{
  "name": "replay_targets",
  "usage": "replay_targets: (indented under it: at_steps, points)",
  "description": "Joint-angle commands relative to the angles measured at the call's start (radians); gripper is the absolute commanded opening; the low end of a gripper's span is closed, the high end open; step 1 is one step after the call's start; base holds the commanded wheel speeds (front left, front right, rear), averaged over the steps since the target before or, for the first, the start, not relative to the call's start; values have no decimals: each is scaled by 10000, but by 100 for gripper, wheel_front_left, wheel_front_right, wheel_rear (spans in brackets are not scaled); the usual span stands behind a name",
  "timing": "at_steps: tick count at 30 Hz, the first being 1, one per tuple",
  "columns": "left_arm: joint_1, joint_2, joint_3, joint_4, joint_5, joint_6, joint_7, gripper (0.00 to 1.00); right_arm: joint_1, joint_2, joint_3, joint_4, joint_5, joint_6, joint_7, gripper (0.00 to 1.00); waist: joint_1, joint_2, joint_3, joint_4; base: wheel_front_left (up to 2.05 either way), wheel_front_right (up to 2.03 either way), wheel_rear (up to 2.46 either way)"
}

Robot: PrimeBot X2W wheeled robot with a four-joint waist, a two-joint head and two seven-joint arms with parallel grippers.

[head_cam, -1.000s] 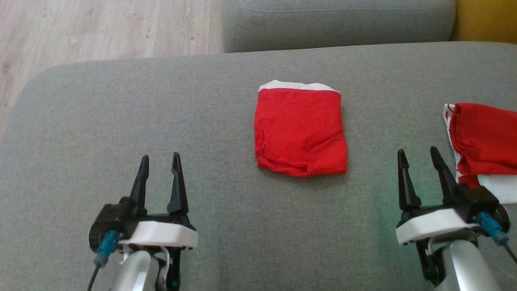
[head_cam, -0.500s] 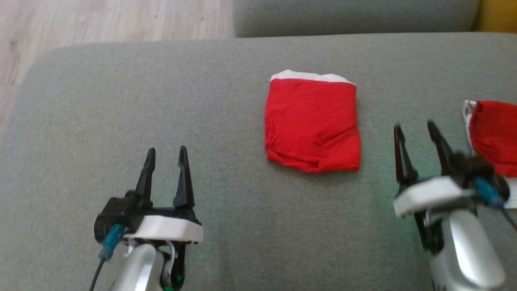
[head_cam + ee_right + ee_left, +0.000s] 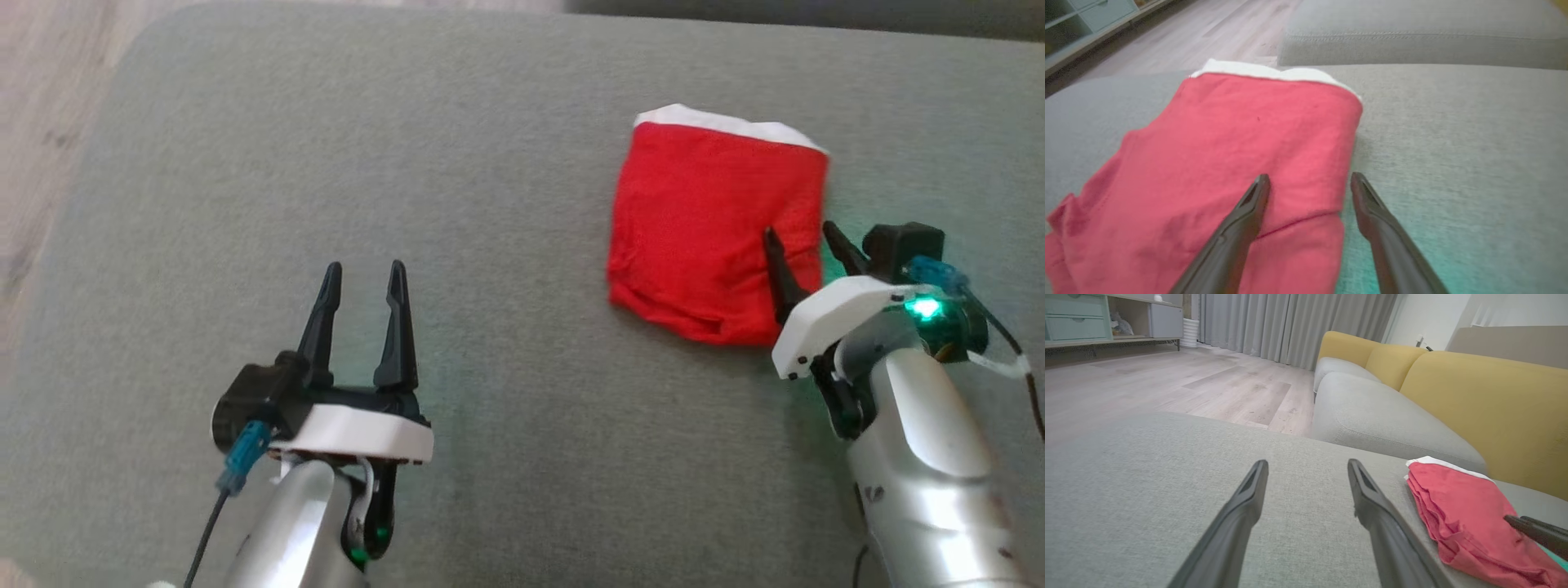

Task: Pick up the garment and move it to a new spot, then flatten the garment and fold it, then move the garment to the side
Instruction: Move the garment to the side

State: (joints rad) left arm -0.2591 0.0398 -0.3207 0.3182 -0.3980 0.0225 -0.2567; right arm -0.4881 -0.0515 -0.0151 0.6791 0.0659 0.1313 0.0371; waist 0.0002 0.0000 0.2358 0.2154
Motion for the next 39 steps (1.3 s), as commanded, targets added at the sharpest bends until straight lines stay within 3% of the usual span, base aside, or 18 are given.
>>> replay_targets:
  at_steps: [1,9,10,12,22,28,31,39]
  points:
    - [-378,104,233,-326,-68,69,-51,100,-400,12,57,187,-231,-6,33,100,-2,0,201,295,0,0,0]
    - [-449,104,164,-376,-152,164,-51,100,-822,12,124,1517,-138,-6,148,100,-2,0,262,473,0,0,0]
    - [-455,104,182,-375,-154,177,-51,100,-869,12,199,1635,-87,-6,131,80,-2,0,250,454,0,0,0]
    - [-455,104,239,-371,-148,205,-51,100,-963,12,342,1838,-9,-6,56,0,-2,0,213,376,0,0,0]
    - [-312,104,493,-296,14,151,-51,100,-1166,-42,894,1686,-1268,-6,-1364,0,-2,0,-275,-319,0,0,0]
    - [-200,104,635,-279,106,96,-51,100,-918,-753,1468,981,-1719,-6,-1409,0,-2,0,-701,-820,0,0,0]
    - [-139,104,751,-295,172,88,-51,100,-775,-1447,2063,416,-1531,-6,-1070,0,-2,0,-856,-1108,0,0,0]
    - [-127,104,868,-347,286,-6,-51,100,-91,-4668,3979,-2140,222,-6,589,0,-2,0,-758,-1706,0,0,0]
